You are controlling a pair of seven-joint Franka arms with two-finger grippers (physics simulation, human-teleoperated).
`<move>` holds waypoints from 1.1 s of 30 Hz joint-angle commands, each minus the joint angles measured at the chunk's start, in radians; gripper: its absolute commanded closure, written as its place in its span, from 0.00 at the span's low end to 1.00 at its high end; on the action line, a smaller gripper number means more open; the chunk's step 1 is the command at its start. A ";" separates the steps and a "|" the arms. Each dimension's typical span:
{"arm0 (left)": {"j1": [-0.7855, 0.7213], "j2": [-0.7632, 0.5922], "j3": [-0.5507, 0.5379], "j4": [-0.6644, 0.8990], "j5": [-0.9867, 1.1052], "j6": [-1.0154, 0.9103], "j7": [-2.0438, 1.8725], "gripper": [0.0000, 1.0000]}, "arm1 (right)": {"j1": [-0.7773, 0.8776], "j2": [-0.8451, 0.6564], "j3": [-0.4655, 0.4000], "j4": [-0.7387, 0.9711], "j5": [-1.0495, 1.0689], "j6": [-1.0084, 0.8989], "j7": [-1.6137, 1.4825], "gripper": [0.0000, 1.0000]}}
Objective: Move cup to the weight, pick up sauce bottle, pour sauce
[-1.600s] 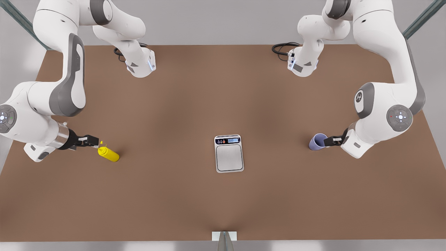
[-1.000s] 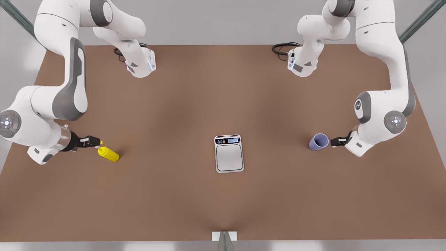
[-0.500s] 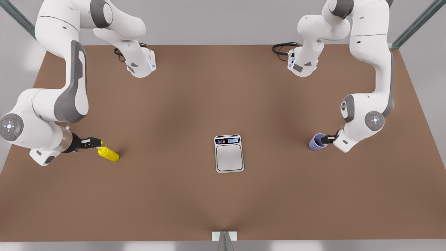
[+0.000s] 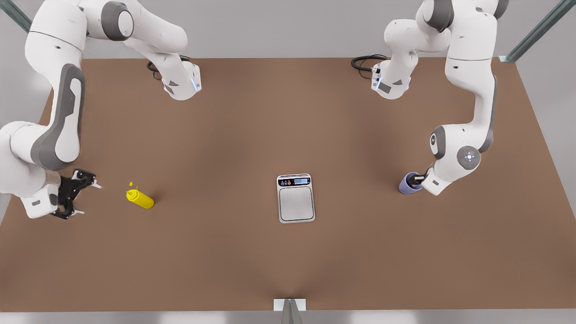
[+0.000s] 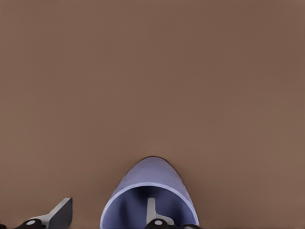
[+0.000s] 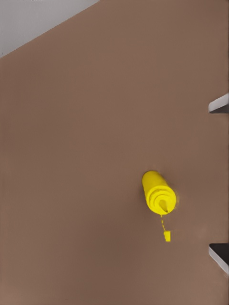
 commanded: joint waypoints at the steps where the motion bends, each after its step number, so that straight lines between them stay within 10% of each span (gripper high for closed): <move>1: 0.000 0.000 0.000 -0.002 0.001 0.003 0.000 0.33 | -0.007 0.000 0.000 -0.008 0.019 0.007 -0.028 0.00; 9: -0.014 0.029 -0.001 -0.028 0.001 0.077 -0.012 0.76 | -0.332 0.161 -0.001 -0.212 0.501 0.030 -0.677 0.00; 33: -0.016 0.023 -0.029 0.005 -0.036 0.074 -0.021 0.79 | -0.363 0.375 0.051 -0.249 0.829 -0.045 -0.990 0.00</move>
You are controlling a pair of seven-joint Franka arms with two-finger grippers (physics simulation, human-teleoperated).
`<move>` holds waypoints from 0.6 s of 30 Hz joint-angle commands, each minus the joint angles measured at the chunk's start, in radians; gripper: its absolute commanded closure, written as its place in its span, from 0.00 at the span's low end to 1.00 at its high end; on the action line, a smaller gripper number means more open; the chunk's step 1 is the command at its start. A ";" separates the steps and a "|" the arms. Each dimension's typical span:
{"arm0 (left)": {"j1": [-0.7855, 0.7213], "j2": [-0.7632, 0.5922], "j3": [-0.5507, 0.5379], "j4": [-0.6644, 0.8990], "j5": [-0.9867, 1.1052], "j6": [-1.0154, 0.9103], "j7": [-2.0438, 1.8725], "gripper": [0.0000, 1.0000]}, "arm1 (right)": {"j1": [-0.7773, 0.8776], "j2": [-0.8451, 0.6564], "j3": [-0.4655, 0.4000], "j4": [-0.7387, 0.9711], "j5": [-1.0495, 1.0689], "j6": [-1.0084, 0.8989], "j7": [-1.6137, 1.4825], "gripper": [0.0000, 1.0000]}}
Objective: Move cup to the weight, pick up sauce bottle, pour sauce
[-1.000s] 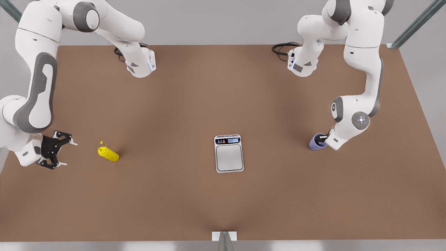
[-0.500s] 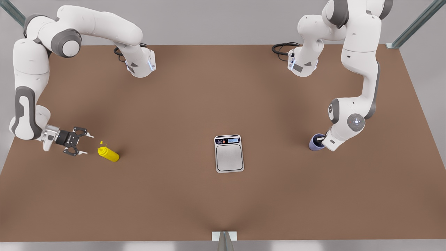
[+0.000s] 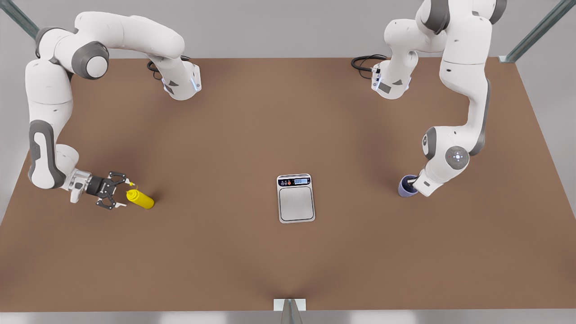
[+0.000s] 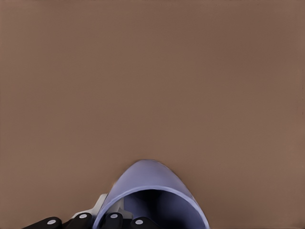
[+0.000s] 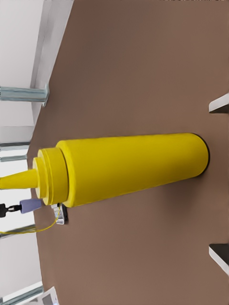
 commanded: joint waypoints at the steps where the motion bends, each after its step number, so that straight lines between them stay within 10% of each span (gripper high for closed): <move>1: 0.000 0.000 -0.002 0.004 -0.080 0.000 0.000 0.79 | 0.000 -0.001 0.000 0.000 0.002 0.000 0.000 0.00; 18: -0.221 0.078 -0.097 0.238 -0.081 -0.102 -0.504 0.79 | 0.081 0.026 0.020 0.006 0.075 0.001 0.020 0.00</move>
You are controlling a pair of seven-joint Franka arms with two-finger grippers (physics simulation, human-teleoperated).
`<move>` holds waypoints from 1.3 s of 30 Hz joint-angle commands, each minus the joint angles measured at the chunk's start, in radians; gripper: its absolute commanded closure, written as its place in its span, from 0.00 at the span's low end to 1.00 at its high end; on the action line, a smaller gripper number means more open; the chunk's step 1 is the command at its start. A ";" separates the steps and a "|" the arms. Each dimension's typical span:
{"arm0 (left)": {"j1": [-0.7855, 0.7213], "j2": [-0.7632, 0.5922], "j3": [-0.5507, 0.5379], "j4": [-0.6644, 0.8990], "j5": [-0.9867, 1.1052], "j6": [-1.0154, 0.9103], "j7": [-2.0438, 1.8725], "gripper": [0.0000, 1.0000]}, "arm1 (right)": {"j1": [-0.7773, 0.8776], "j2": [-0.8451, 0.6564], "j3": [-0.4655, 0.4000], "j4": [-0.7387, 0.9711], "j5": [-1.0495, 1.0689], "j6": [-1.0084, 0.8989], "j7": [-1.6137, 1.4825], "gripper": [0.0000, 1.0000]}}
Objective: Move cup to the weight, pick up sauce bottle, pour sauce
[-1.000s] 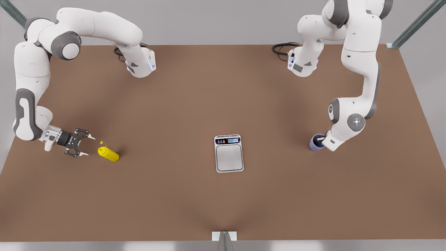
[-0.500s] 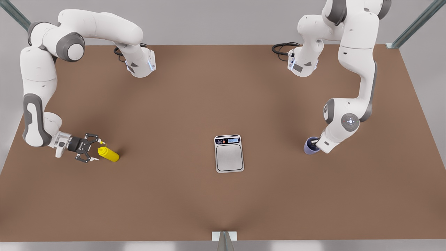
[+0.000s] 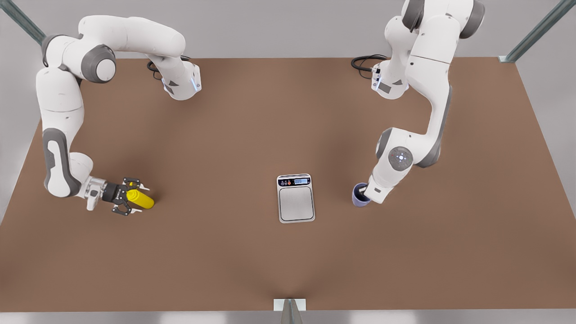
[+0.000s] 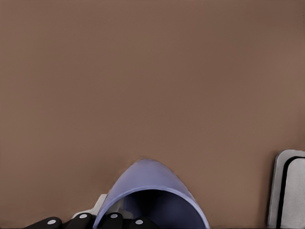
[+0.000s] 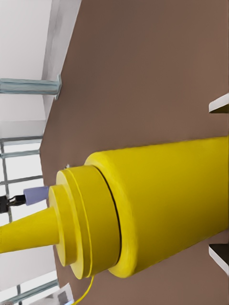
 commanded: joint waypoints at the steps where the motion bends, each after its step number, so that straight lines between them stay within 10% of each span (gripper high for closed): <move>1: -0.007 0.007 -0.002 0.007 -0.054 0.001 -0.011 0.79 | -0.001 -0.001 0.000 0.000 0.000 0.000 0.002 0.00; 10: -0.110 0.133 -0.052 0.243 -0.054 -0.062 -0.289 0.79 | 0.008 0.002 0.002 0.006 0.012 0.002 0.009 0.01; 11: -0.118 0.138 -0.052 0.255 -0.054 -0.062 -0.307 0.79 | 0.008 0.002 0.002 0.006 0.012 0.002 0.009 0.24; 14: -0.127 0.164 -0.068 0.293 -0.056 -0.065 -0.349 0.79 | 0.008 0.003 0.002 0.006 0.012 0.002 0.009 0.37; 29: -0.237 0.352 -0.072 0.525 -0.039 -0.109 -0.505 0.79 | 0.004 0.002 0.002 0.011 0.012 -0.006 0.025 0.43; 39: -0.243 0.360 -0.072 0.525 -0.037 -0.109 -0.510 0.58 | 0.125 -0.069 -0.006 0.258 -0.196 -0.018 0.452 0.44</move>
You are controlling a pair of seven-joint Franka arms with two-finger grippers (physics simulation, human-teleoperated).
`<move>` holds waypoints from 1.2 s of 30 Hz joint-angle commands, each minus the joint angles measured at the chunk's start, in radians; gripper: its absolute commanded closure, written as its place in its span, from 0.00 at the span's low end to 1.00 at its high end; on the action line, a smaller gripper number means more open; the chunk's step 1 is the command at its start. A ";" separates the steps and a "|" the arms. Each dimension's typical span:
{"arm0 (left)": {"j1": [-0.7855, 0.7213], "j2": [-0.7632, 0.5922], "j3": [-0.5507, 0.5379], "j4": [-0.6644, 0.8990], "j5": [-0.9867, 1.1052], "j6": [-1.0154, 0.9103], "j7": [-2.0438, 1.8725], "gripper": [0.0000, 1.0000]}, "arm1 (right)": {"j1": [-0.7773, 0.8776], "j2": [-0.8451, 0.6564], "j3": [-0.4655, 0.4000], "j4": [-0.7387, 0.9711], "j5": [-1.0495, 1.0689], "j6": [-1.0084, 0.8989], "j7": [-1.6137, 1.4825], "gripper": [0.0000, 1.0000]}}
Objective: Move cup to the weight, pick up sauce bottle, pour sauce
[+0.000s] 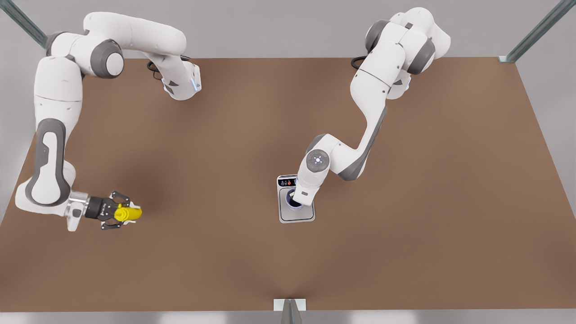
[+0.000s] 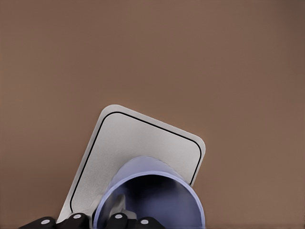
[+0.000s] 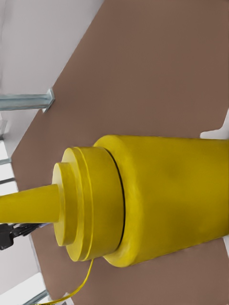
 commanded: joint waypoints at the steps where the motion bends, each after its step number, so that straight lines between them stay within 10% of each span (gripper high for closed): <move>1: 0.000 -0.002 0.000 0.000 -0.003 0.000 0.000 0.57 | 0.018 -0.003 -0.004 0.013 -0.018 0.007 0.016 0.44; 4: 0.002 -0.017 0.005 0.000 -0.003 -0.011 0.008 0.37 | 0.157 -0.031 -0.004 0.113 -0.243 0.050 0.149 0.44; 15: 0.006 -0.141 0.017 0.003 -0.014 -0.163 0.022 0.35 | 0.386 -0.175 0.146 -0.022 -0.820 0.368 0.718 0.44; 21: 0.028 -0.350 0.601 -0.015 -0.189 -0.578 0.908 0.23 | 0.506 -0.162 0.215 -0.028 -1.001 0.348 0.732 0.44; 22: 0.116 -0.391 0.585 -0.041 -0.178 -0.569 0.924 0.00 | 0.529 -0.154 0.215 -0.020 -1.081 0.322 0.801 0.44; 28: 0.581 -0.713 0.092 -0.324 -0.041 -0.416 1.010 0.00 | 0.661 -0.123 0.215 0.006 -1.290 0.305 0.933 0.44; 36: 0.584 -0.539 0.043 -0.087 0.052 -0.469 0.988 0.00 | 0.819 -0.008 0.212 0.142 -1.503 0.156 0.932 0.44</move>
